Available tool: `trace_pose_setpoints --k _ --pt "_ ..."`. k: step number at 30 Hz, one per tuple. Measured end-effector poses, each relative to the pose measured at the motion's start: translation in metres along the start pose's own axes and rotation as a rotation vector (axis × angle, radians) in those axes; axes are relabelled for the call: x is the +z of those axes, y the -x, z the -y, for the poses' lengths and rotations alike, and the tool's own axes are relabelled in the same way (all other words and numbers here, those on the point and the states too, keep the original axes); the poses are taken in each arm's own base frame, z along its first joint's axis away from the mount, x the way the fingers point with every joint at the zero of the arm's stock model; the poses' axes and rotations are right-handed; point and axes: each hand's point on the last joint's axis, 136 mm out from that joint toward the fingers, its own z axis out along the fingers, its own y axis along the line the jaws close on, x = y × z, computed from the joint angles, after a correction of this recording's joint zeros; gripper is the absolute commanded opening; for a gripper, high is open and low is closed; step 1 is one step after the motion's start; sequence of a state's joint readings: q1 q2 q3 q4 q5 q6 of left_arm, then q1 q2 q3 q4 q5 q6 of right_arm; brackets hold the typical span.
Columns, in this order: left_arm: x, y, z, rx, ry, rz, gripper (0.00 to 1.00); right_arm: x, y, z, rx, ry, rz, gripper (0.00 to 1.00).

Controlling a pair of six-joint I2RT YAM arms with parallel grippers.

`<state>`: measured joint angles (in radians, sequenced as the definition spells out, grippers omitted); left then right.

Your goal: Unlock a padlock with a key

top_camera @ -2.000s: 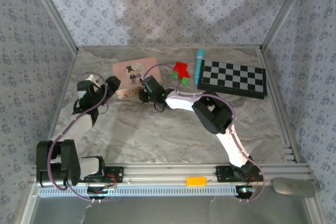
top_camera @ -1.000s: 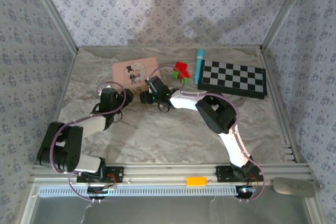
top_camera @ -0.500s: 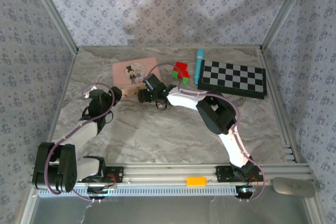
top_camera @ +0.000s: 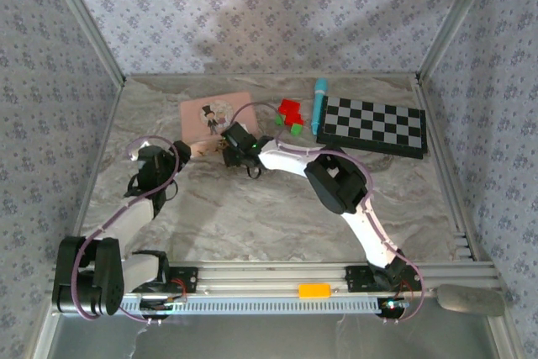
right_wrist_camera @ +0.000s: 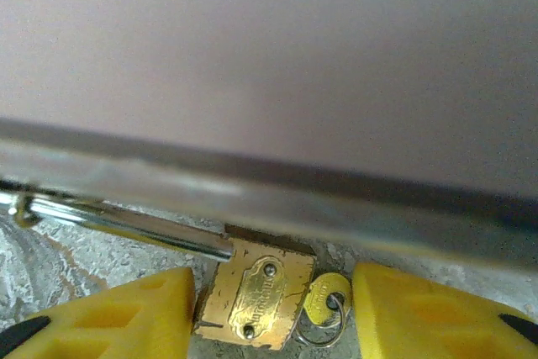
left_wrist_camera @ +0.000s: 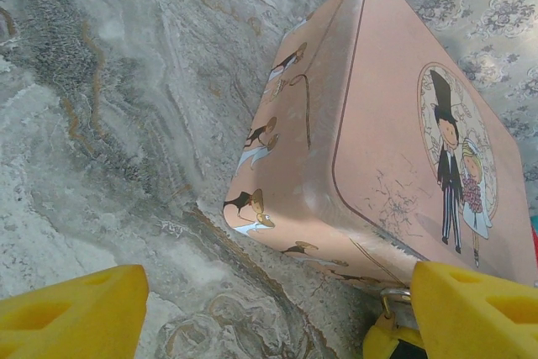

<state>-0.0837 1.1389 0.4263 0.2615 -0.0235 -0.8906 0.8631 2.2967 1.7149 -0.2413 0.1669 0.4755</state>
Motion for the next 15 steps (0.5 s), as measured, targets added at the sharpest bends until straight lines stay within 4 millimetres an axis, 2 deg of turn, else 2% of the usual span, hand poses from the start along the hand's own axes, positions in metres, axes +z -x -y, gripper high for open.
trace_pose_setpoints --k 4,8,12,15 --pt "0.000 0.008 -0.007 -0.015 0.014 0.016 0.86 0.001 0.004 -0.002 -0.007 0.001 0.007 0.39" --pt "0.003 0.028 -0.015 -0.044 0.039 0.052 0.88 0.002 0.010 -0.005 -0.003 0.022 0.030 0.33" --pt "0.013 0.050 -0.016 -0.069 0.040 0.075 0.90 0.002 0.021 -0.012 0.010 0.077 0.062 0.28" --pt "0.027 0.062 -0.014 -0.078 0.020 0.070 0.90 0.005 0.022 -0.009 0.008 0.097 0.070 0.27"
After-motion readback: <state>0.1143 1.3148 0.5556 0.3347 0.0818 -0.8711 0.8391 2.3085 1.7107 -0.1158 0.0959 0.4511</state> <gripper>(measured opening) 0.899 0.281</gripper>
